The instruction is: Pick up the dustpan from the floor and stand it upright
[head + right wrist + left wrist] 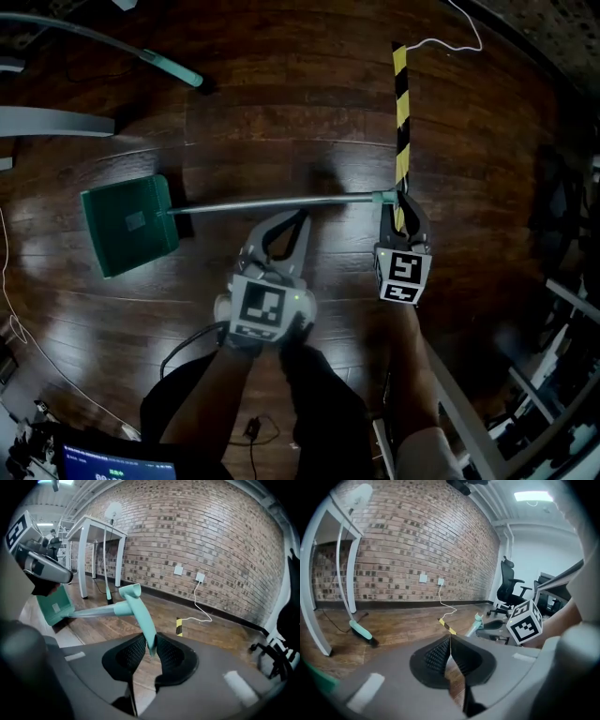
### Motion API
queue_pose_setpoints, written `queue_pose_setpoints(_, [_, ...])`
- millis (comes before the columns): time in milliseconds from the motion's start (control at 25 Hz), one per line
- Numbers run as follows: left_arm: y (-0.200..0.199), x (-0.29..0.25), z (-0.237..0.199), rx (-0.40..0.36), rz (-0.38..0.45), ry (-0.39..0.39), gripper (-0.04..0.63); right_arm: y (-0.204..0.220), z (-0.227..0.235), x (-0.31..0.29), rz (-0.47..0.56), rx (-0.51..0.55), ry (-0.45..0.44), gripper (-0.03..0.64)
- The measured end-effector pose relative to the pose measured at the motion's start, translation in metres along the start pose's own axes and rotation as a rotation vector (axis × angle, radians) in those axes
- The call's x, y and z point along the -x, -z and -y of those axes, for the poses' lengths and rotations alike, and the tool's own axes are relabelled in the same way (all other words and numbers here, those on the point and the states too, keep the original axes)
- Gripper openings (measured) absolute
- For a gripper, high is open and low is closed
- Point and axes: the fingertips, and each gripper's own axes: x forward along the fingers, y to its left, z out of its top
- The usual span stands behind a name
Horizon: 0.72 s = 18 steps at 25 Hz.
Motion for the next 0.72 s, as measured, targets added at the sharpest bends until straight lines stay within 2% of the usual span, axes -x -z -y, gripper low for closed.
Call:
queue_pose_setpoints(200, [-0.059, 0.052, -0.015, 0.016, 0.015, -0.039, 0.002, -0.074, -0.010, 0.046, 0.028, 0.044, 0.006, 0.092])
queue_pose_setpoints(400, [-0.117, 0.109, -0.034, 0.016, 0.055, -0.080, 0.002, -0.140, -0.025, 0.095, 0.041, 0.138, 0.013, 0.100])
queue_pose_setpoints(720, [-0.186, 0.185, -0.074, 0.006, 0.123, -0.159, 0.002, -0.227, -0.057, 0.150, 0.098, 0.299, 0.046, 0.109])
